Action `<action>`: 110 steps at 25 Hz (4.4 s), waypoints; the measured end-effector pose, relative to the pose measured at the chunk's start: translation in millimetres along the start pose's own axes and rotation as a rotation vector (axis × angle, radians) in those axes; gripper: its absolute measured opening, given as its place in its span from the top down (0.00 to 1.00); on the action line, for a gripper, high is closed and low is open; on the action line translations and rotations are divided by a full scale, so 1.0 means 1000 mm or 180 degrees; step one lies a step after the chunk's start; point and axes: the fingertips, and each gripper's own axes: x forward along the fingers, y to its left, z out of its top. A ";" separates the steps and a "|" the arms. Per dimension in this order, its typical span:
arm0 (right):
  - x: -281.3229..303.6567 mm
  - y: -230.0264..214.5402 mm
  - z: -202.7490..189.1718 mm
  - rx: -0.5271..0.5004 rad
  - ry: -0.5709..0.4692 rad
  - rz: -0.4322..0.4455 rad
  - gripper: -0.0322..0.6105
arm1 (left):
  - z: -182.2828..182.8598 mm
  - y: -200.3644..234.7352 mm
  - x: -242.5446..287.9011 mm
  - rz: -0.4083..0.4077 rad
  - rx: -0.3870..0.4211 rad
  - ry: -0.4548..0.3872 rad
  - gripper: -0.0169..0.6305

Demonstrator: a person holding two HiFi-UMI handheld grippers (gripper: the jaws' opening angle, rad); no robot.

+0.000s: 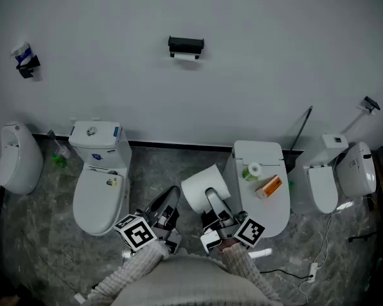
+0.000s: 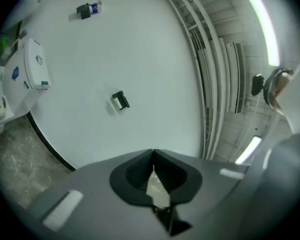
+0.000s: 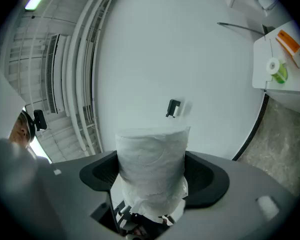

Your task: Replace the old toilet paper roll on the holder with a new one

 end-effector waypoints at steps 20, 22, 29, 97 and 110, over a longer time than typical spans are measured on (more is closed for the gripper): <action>0.061 -0.073 0.051 0.0091 -0.0015 -0.0155 0.34 | 0.022 0.067 0.085 0.0072 -0.0033 0.0018 0.97; 0.082 -0.081 0.063 0.0074 -0.0059 -0.0171 0.34 | 0.038 0.079 0.102 0.0039 -0.0016 0.0018 0.97; 0.167 -0.102 0.109 -0.0054 -0.0149 -0.0175 0.34 | 0.100 0.124 0.170 -0.0011 -0.0025 0.0031 0.97; 0.416 -0.238 0.266 0.0169 -0.0164 -0.0371 0.34 | 0.257 0.283 0.432 -0.0231 -0.0748 -0.0222 0.96; 0.424 -0.243 0.278 0.0217 -0.0234 -0.0382 0.34 | 0.273 0.294 0.455 -0.0245 -0.0963 -0.0398 0.70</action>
